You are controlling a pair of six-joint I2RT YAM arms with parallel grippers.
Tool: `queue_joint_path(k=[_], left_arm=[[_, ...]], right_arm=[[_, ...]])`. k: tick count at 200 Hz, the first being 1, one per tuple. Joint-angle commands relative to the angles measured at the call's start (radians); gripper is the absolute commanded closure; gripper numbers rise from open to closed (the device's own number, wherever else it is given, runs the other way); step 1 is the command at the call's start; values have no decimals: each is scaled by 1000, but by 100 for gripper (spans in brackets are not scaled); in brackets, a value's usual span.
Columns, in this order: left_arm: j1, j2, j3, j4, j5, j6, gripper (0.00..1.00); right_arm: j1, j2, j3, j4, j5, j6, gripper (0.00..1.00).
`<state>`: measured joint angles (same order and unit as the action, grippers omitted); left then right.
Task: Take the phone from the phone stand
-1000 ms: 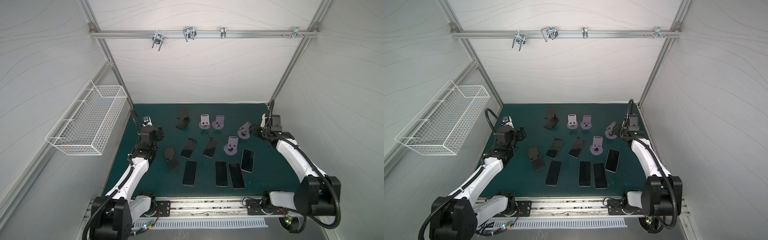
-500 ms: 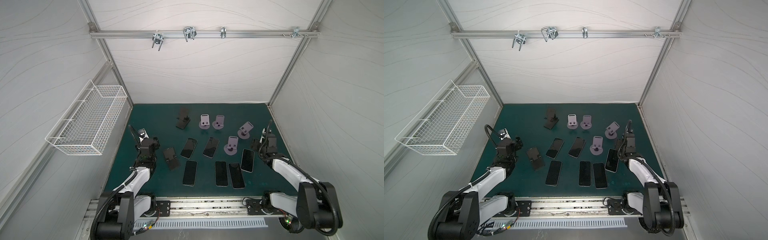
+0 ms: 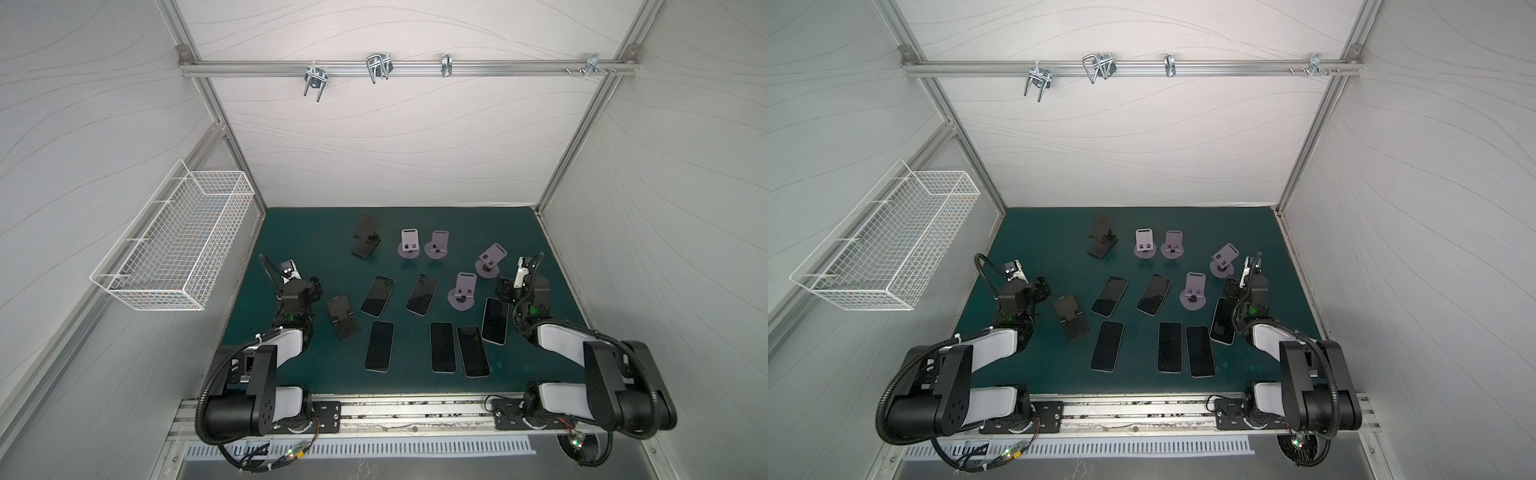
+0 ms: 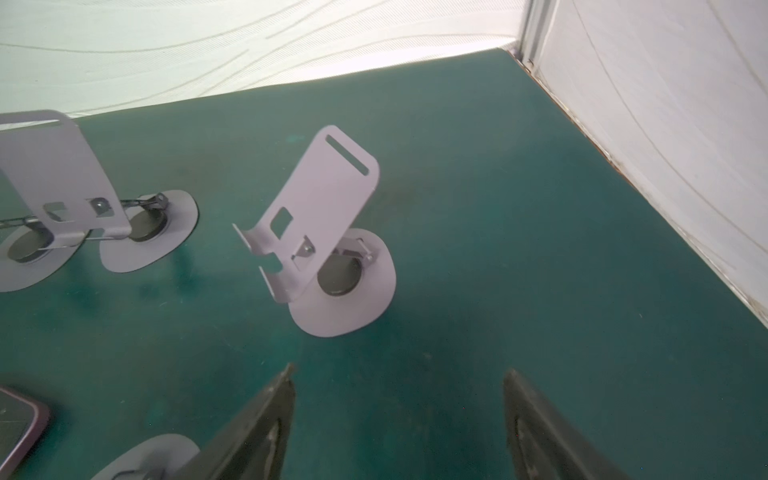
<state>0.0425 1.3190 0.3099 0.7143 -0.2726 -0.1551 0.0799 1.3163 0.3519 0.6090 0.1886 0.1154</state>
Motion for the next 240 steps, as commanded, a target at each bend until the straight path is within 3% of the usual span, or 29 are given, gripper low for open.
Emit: queue_joint_path(k=[1, 83, 115, 135, 155, 193, 203, 240], left_arm=[[28, 34, 1, 120, 87, 17, 19], [59, 163, 21, 215, 243, 45, 20], [59, 217, 46, 228, 256, 54, 21], [56, 220, 59, 206, 245, 54, 20], [33, 222, 80, 170, 198, 61, 18], [3, 229, 103, 133, 132, 78, 13], [3, 231, 105, 133, 131, 78, 1], [-20, 230, 107, 128, 81, 90, 1]], right_arm=[[-2, 43, 6, 135, -48, -54, 20], [-15, 237, 15, 307, -154, -86, 19], [-26, 241, 56, 235, -157, -69, 15], [-26, 243, 62, 226, -159, -69, 11], [-21, 246, 68, 215, -144, -68, 1], [-12, 246, 74, 209, -128, -74, 1], [-7, 248, 78, 201, -119, -79, 1], [17, 250, 91, 180, -84, -95, 1]])
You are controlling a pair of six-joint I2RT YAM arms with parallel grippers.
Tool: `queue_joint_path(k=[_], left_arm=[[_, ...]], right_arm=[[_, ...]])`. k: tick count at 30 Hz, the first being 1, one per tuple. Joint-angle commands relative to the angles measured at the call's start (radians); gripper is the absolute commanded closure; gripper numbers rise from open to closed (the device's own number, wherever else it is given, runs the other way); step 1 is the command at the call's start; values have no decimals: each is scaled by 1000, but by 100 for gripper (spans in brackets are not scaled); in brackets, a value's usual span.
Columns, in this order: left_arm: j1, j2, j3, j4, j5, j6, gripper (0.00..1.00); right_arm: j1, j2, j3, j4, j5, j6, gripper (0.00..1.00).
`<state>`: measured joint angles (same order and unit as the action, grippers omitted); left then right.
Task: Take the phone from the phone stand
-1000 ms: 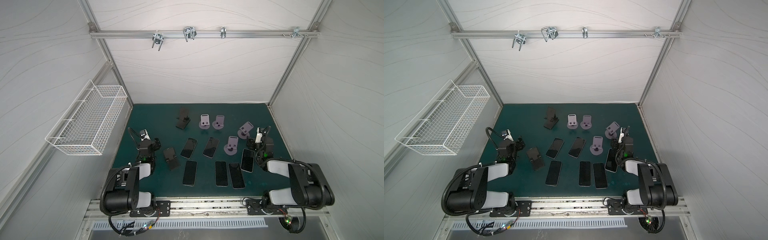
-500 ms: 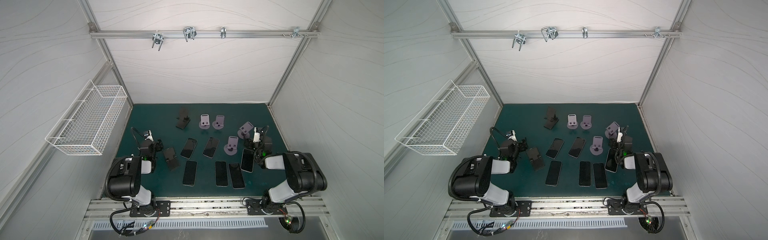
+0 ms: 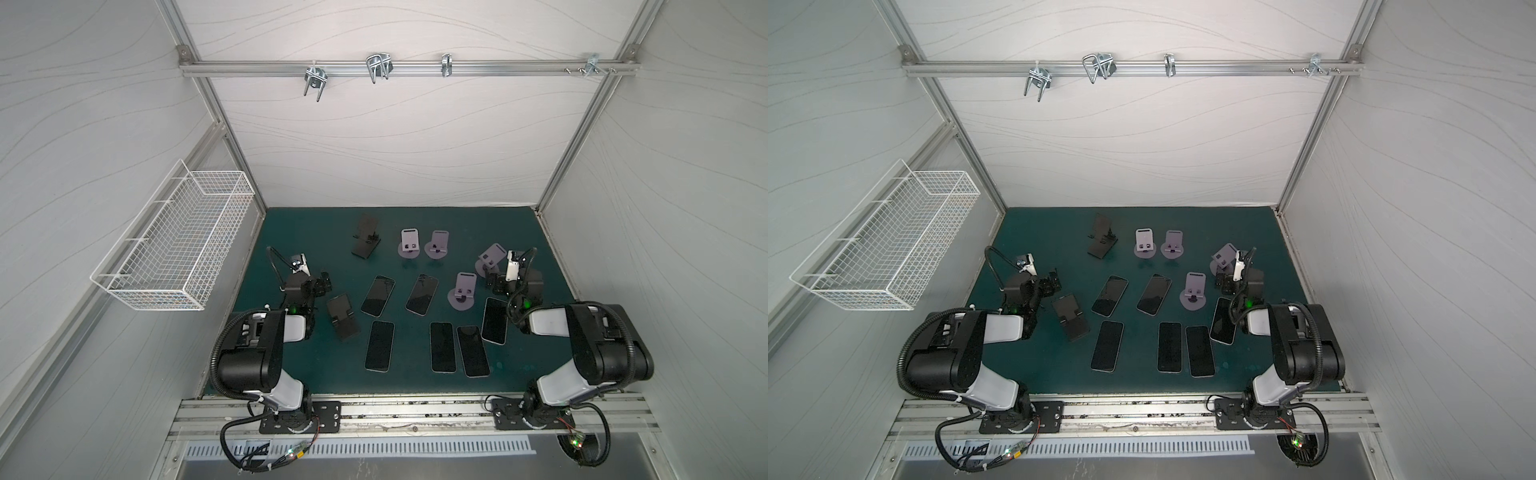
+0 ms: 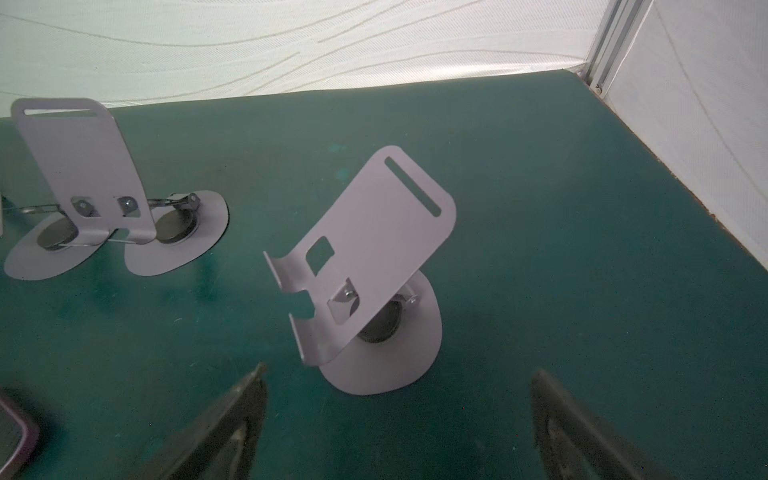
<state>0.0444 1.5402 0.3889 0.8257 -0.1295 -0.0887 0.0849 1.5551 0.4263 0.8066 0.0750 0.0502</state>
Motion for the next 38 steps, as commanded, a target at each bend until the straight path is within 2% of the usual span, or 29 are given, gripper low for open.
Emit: queue_joint_path(k=[1, 38], left_arm=[[-22, 9, 28, 17, -64, 24, 1], [-24, 11, 30, 16, -55, 30, 1]], right_arm=[[12, 13, 17, -18, 29, -30, 1], [12, 9, 14, -15, 29, -32, 1]])
